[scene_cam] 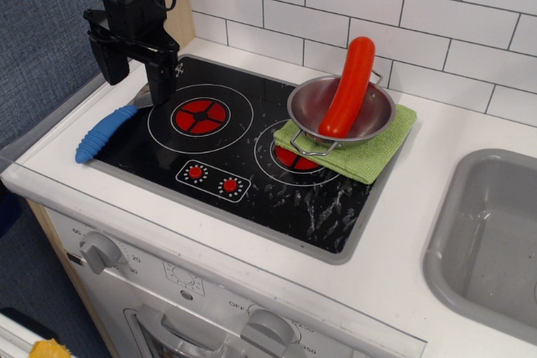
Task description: Place the sausage on the top left of the stove near the blue spoon.
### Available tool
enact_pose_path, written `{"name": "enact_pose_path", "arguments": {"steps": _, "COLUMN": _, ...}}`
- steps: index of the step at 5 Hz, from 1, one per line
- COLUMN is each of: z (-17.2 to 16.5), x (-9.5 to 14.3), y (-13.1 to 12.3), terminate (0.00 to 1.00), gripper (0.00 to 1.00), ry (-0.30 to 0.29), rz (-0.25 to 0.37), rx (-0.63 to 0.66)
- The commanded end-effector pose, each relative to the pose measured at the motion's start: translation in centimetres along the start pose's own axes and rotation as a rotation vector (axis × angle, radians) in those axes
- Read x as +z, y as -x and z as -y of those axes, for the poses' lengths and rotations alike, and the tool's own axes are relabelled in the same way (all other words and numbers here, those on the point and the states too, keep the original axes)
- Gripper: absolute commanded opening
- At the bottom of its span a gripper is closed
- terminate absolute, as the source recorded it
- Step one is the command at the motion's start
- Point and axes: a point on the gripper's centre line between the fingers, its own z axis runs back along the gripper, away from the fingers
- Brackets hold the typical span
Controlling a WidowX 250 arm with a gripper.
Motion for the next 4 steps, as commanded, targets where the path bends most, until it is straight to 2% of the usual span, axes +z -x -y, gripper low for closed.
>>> {"name": "enact_pose_path", "arguments": {"steps": 1, "z": 0.0, "x": 0.0, "y": 0.0, "terminate": 0.0, "gripper": 1.0, "ry": 0.0, "rz": 0.0, "rx": 0.0}}
{"name": "enact_pose_path", "arguments": {"steps": 2, "z": 1.2, "x": 1.7, "y": -1.2, "terminate": 0.0, "gripper": 1.0, "ry": -0.024, "rz": 0.062, "rx": -0.053}}
{"name": "enact_pose_path", "arguments": {"steps": 3, "z": 4.5, "x": 4.1, "y": -2.9, "terminate": 0.0, "gripper": 1.0, "ry": -0.027, "rz": 0.095, "rx": -0.122}}
{"name": "enact_pose_path", "arguments": {"steps": 4, "z": 8.4, "x": 6.4, "y": -4.3, "terminate": 0.0, "gripper": 1.0, "ry": 0.045, "rz": 0.141, "rx": -0.126}}
